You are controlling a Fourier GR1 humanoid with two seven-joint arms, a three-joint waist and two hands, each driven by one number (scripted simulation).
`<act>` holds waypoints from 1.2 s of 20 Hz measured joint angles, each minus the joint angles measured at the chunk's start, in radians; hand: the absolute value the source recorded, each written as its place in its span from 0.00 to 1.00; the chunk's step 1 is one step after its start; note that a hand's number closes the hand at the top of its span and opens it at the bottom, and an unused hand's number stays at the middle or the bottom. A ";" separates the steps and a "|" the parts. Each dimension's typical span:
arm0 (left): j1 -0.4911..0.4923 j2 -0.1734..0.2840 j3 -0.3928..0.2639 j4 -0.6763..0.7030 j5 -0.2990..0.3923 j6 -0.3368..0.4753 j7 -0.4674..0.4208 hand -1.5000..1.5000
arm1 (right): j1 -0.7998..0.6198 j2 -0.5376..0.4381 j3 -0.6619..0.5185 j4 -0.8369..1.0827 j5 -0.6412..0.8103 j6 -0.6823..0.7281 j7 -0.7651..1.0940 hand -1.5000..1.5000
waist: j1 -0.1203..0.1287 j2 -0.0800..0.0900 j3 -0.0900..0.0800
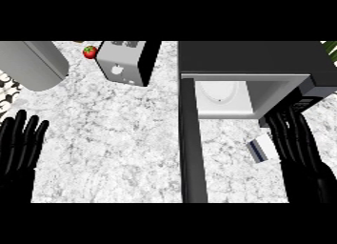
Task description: Pick up the milk, place it into the microwave and close the microwave
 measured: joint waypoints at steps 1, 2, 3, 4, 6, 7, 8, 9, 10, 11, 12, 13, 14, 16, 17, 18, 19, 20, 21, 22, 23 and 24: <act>0.028 0.000 0.001 -0.005 0.006 -0.012 -0.016 0.00 | 0.004 0.002 0.011 0.013 0.012 -0.014 -0.018 0.00 | 0.001 0.000 0.000; 0.056 -0.006 -0.011 -0.016 0.004 -0.020 -0.028 0.00 | 0.020 -0.001 0.007 0.008 0.013 -0.015 -0.027 0.00 | 0.001 0.000 0.000; 0.082 -0.009 -0.020 -0.035 0.002 -0.026 -0.030 0.00 | 0.033 -0.003 0.000 0.006 0.015 -0.017 -0.036 0.00 | 0.001 0.000 0.000; 0.086 -0.008 -0.015 -0.040 0.006 -0.029 -0.030 0.00 | 0.045 -0.001 0.009 0.008 0.029 -0.031 -0.045 0.00 | 0.000 0.000 0.000; 0.129 -0.021 -0.040 -0.059 -0.016 -0.031 -0.053 0.00 | 0.038 -0.002 0.012 0.000 0.059 -0.064 -0.032 0.00 | 0.001 0.000 0.000; 0.155 -0.022 -0.044 -0.063 -0.014 -0.041 -0.070 0.00 | 0.051 -0.001 0.008 0.004 0.076 -0.075 -0.049 0.00 | 0.002 0.000 0.000; 0.162 -0.027 -0.058 -0.072 -0.025 -0.035 -0.068 0.00 | 0.047 0.000 0.008 0.013 0.094 -0.091 -0.055 0.00 | 0.002 0.000 0.000; 0.180 -0.028 -0.063 -0.083 -0.025 -0.038 -0.069 0.00 | 0.059 0.001 0.002 0.014 0.106 -0.101 -0.065 0.00 | 0.002 0.000 0.000; 0.196 -0.032 -0.080 -0.103 -0.030 -0.032 -0.063 0.00 | 0.058 0.002 0.002 0.019 0.123 -0.125 -0.073 0.00 | 0.002 0.000 0.000; 0.220 -0.036 -0.097 -0.125 -0.037 -0.031 -0.062 0.00 | 0.051 0.003 -0.009 0.041 0.135 -0.136 -0.088 0.00 | 0.003 0.000 0.000; 0.232 -0.033 -0.092 -0.117 -0.033 -0.040 -0.080 0.00 | 0.051 0.004 -0.007 0.055 0.149 -0.158 -0.104 0.00 | 0.003 0.000 0.000; 0.252 -0.036 -0.099 -0.123 -0.038 -0.042 -0.094 0.00 | 0.049 0.005 -0.006 0.067 0.157 -0.179 -0.116 0.00 | 0.004 0.000 0.000; 0.277 -0.030 -0.091 -0.118 -0.030 -0.056 -0.119 0.00 | 0.052 0.005 -0.012 0.083 0.165 -0.190 -0.132 0.00 | 0.004 0.000 0.000; 0.295 -0.027 -0.079 -0.113 -0.025 -0.065 -0.138 0.00 | 0.053 0.006 -0.021 0.116 0.169 -0.209 -0.170 0.00 | 0.004 0.000 0.000; 0.317 -0.026 -0.086 -0.135 -0.024 -0.071 -0.136 0.00 | 0.040 0.004 -0.039 0.139 0.168 -0.214 -0.182 0.00 | 0.005 0.000 0.000; 0.323 -0.030 -0.091 -0.127 -0.032 -0.072 -0.149 0.00 | 0.034 0.005 -0.040 0.152 0.174 -0.230 -0.188 0.00 | 0.004 0.001 0.000; 0.329 -0.033 -0.090 -0.095 -0.037 -0.080 -0.182 0.00 | 0.020 0.005 -0.052 0.175 0.173 -0.237 -0.196 0.00 | 0.005 0.001 0.000; 0.345 -0.031 -0.089 -0.093 -0.036 -0.087 -0.195 0.00 | 0.017 0.006 -0.037 0.192 0.181 -0.261 -0.203 0.00 | 0.005 0.001 0.000; 0.350 -0.033 -0.098 -0.100 -0.041 -0.087 -0.194 0.00 | 0.008 0.001 -0.056 0.220 0.171 -0.259 -0.218 0.00 | 0.005 0.001 0.000; 0.354 -0.028 -0.087 -0.107 -0.031 -0.091 -0.193 0.00 | -0.001 0.000 -0.070 0.249 0.165 -0.259 -0.233 0.00 | 0.005 0.001 0.000; 0.363 -0.024 -0.081 -0.103 -0.026 -0.100 -0.202 0.00 | -0.006 -0.005 -0.085 0.274 0.156 -0.253 -0.248 0.00 | 0.005 0.001 0.000; 0.380 -0.020 -0.077 -0.113 -0.019 -0.109 -0.207 0.00 | -0.013 -0.010 -0.103 0.296 0.146 -0.250 -0.257 0.00 | 0.005 0.001 0.000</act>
